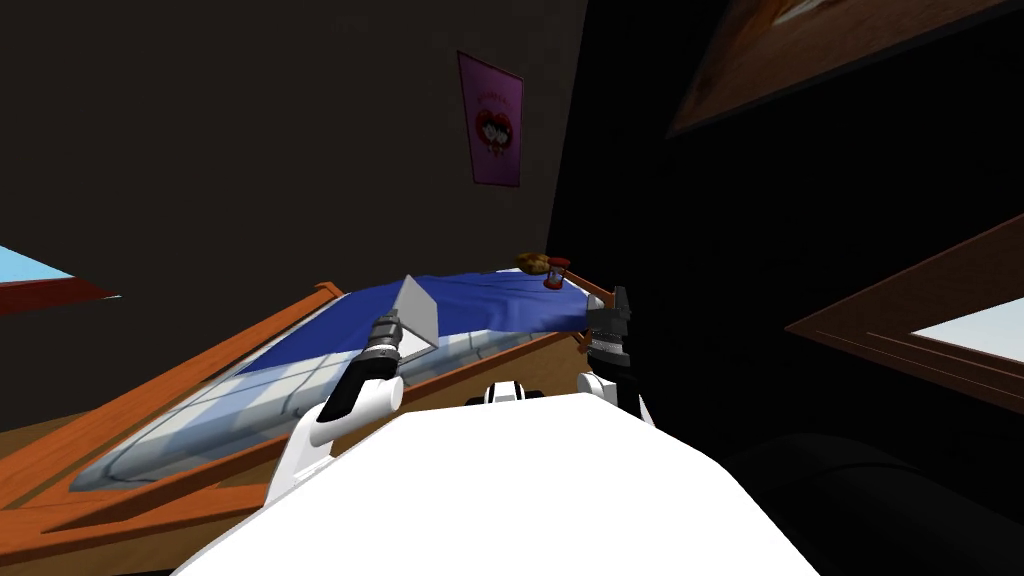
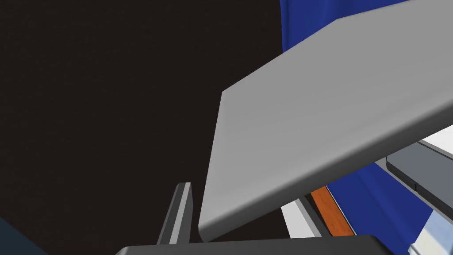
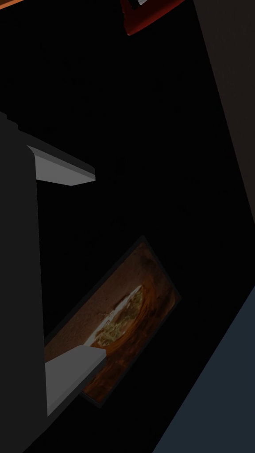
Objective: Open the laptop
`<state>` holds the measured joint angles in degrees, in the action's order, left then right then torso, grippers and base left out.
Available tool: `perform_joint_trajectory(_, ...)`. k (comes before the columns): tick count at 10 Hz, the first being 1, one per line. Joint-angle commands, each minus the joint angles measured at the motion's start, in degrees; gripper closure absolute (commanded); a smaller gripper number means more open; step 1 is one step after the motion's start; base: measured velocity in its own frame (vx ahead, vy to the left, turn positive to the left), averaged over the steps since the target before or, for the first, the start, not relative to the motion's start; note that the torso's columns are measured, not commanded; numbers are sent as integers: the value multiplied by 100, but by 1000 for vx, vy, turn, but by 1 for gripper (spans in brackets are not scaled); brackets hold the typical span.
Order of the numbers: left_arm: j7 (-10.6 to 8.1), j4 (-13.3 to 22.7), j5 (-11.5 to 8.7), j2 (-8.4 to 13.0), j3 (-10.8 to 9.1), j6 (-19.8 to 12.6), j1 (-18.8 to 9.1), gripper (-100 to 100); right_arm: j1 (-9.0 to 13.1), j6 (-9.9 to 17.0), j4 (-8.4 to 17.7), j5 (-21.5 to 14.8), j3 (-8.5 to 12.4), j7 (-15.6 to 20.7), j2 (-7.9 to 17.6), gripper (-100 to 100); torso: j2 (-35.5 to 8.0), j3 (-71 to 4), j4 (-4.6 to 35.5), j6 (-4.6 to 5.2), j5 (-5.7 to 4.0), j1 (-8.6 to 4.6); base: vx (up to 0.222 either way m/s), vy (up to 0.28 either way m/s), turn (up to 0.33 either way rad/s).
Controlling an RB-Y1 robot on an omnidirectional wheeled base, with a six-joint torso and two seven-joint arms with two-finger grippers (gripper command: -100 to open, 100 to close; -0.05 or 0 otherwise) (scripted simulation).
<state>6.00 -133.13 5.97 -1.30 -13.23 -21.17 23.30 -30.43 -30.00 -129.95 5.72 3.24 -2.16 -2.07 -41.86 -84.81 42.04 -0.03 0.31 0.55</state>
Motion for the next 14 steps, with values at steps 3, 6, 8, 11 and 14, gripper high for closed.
perform_joint_trajectory(3, -424, 249, -219, -22, -89, -90, -237, 100, 0, 0, 0, 0, -1, 0, -1, 0, -4, 1, 6, 18, -23, -59, -17, 52, 23)
perform_joint_trajectory(6, -778, 738, -209, -42, -275, -20, -665, 100, 1, 0, 0, 0, -1, 0, -1, 0, -46, 28, 27, 4, -30, -54, -92, 54, -48)
perform_joint_trajectory(8, -955, 1009, -203, -53, -369, 14, -879, 100, 2, 0, 0, 0, -1, 0, 0, 0, -51, 27, 33, 5, -36, -56, -89, 53, -50)
perform_joint_trajectory(11, -1308, 1515, -192, -74, -555, 84, -1307, 100, 1, 0, 0, 0, -1, 0, -1, 0, -55, 30, 36, 4, -40, -62, -86, 43, -41)
perform_joint_trajectory(14, -1662, 2002, -182, -95, -742, 154, -1735, 100, 1, 0, 0, 0, -1, 0, -1, 0, -50, 29, 33, 0, -39, -68, -73, 26, -29)
